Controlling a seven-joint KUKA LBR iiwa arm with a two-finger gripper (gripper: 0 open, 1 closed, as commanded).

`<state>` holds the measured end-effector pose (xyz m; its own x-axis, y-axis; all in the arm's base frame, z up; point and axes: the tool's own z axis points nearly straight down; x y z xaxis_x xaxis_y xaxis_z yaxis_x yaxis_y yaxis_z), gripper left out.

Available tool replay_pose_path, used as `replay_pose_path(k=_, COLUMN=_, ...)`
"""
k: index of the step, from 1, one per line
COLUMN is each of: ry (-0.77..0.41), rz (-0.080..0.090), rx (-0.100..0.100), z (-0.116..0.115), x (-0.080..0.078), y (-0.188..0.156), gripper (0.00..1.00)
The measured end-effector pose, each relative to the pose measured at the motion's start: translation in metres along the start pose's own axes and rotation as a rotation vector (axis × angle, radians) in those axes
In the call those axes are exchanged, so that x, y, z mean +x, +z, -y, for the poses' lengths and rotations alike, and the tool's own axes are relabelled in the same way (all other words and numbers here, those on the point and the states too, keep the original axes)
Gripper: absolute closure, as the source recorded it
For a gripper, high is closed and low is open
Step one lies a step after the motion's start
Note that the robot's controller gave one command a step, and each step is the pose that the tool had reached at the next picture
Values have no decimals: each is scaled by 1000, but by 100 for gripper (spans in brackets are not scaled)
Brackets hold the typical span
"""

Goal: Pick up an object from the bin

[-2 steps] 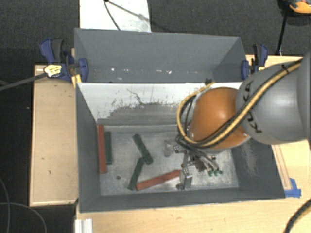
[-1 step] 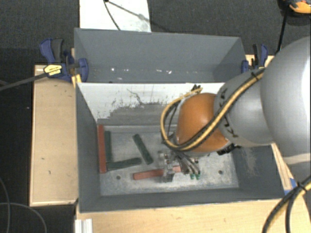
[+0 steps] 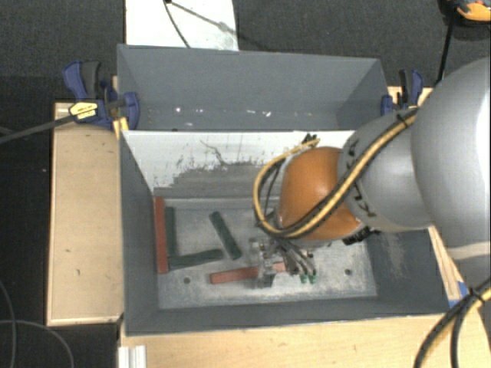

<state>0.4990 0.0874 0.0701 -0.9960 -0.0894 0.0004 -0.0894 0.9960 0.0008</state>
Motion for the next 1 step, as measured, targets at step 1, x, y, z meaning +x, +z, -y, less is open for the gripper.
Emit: replay_pose_path(k=1, ry=-6, rz=3, rx=1, z=20, x=-42, y=-138, gripper=100)
